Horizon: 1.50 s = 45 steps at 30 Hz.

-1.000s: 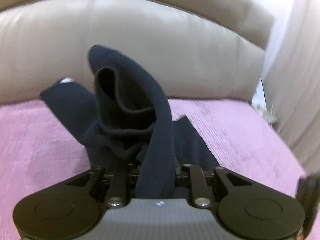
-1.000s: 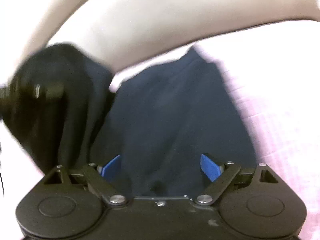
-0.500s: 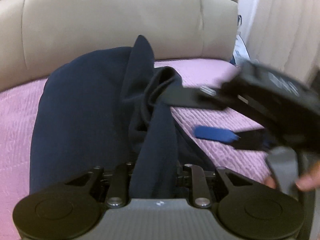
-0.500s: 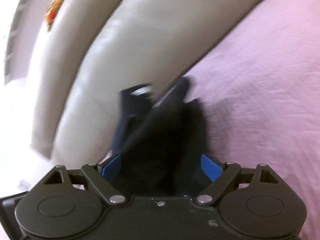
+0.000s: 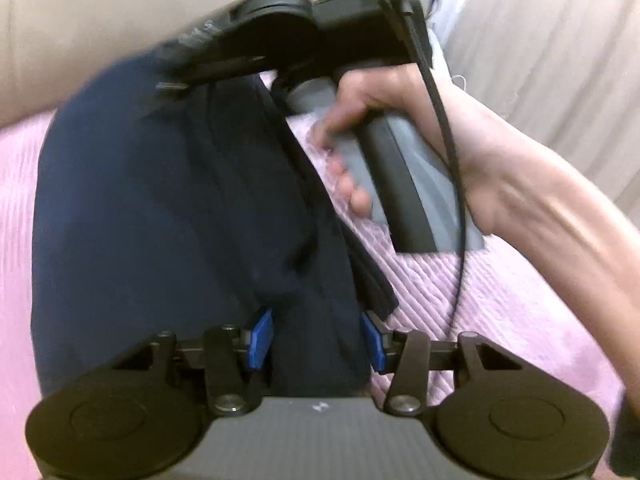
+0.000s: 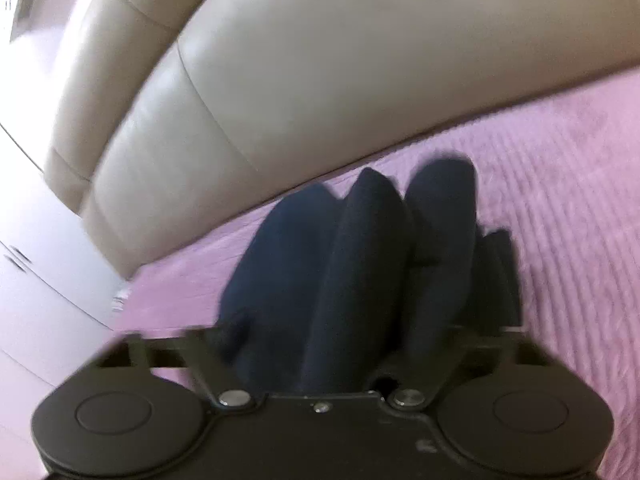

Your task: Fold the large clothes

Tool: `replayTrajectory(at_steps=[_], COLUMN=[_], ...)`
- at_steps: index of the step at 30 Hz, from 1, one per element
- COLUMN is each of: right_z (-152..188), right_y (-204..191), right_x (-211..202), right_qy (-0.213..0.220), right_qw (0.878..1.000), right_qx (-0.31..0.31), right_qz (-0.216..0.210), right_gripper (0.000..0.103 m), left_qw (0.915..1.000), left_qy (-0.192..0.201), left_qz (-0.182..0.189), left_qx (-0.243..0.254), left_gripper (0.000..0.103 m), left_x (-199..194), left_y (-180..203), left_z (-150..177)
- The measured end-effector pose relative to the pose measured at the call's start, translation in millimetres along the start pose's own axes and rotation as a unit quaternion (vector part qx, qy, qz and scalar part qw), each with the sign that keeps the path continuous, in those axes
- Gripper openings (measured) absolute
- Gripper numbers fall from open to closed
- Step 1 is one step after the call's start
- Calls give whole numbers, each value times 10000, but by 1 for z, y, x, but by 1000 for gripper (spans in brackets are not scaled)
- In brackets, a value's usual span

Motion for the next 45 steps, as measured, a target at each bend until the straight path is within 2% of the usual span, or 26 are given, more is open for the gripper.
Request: replayTrajectory(at_steps=[2, 3, 5, 7, 9, 10, 12, 13, 14, 16, 18, 20, 22, 23, 24, 25, 27, 29, 31, 33, 34, 36, 38, 40, 42, 45], right_z=[-12, -16, -23, -22, -18, -17, -15, -15, -14, -10, 8, 26, 37, 40, 43, 42, 38, 31, 27, 34, 41, 49, 51, 52, 57, 79], right_y=[-3, -5, -5, 3, 18, 26, 40, 44, 47, 49, 50, 53, 49, 44, 36, 27, 9, 7, 23, 53, 64, 76, 75, 69, 60, 47], right_x=[-7, -8, 2, 23, 35, 34, 26, 20, 14, -2, -17, -17, -17, -20, -29, -39, -59, -77, -83, -71, -64, -56, -69, -88, -103, -105], right_qy=[316, 446, 453, 130, -109, -106, -144, -180, -229, -435, -708, -1088, -1137, -968, -588, -224, 250, 466, 436, 108, -33, -165, -44, 115, 185, -335], right_qw=[9975, 9968, 9985, 9995, 9988, 9988, 9979, 9974, 9971, 9963, 9938, 9899, 9907, 9932, 9965, 9982, 9987, 9965, 9965, 9956, 9939, 9931, 9936, 9938, 9949, 9963], right_qx=[378, 411, 210, -1, 46, 205, 567, 637, 653, 718, 848, 909, 742, 647, 570, 535, 406, 552, 692, 768, 808, 829, 877, 811, 796, 727], right_qz=[-512, -530, -208, 287, 475, 431, 280, 285, 322, 190, -134, -60, 86, 90, 185, 122, -187, -419, -171, 527, 753, 816, 715, 755, 595, 315], right_gripper=[23, 23, 22, 22, 25, 31, 54, 75, 82, 83, 84, 85, 86, 77, 56, 21, 21, 19, 19, 20, 23, 40, 61, 80, 80, 81], left_qw=[9986, 9970, 9909, 9835, 9778, 9752, 9744, 9763, 9778, 9776, 9813, 9875, 9917, 9920, 9924, 9930, 9947, 9962, 9976, 9979, 9976, 9968, 9955, 9947, 9933, 9904], left_qy=[64, 259, 811, 1204, 1499, 1545, 1363, 1163, 974, 767, 718, 529, 185, 40, -62, -114, -137, -134, -93, -151, -231, -271, -172, 60, 361, 664], left_qz=[-183, -136, -23, -274, -391, -391, -444, -388, -272, -170, -277, -400, -389, -369, -393, -420, -541, -592, -450, -334, -300, -78, 155, 202, 80, -248], left_qx=[-493, -714, -1078, -1319, -1411, -1536, -1732, -1785, -1836, -1954, -1767, -1433, -1213, -1203, -1165, -1094, -864, -630, -524, -538, -575, -742, -918, -1005, -1091, -1187], left_gripper=[49, 49, 56, 71, 72, 72, 71, 69, 63, 66, 67, 67, 63, 61, 60, 59, 59, 59, 61, 61, 60, 58, 58, 58, 60, 60], left_x=[-21, -35, -66, -85, -91, -91, -80, -68, -56, -41, -48, -45, -37, -34, -32, -30, -34, -44, -50, -50, -49, -49, -56, -68, -76, -76], left_y=[-17, -24, -39, -56, -76, -88, -107, -115, -120, -129, -135, -125, -117, -116, -114, -112, -106, -97, -93, -92, -93, -94, -96, -101, -109, -123], left_z=[-3, -6, -14, -20, -24, -24, -18, -15, -11, -3, 13, 18, 26, 31, 37, 38, 40, 39, 35, 34, 34, 34, 29, 21, 14, 9])
Point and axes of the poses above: each gripper's, at about its wrist camera, not at the fingertips, and x roughly the way its jaws point, y to its right, z to its underside, the point moved 6 cm from there along x, roughly the way its jaws point, and after that the axes turned 1 degree about z, right-handed, at the moved point
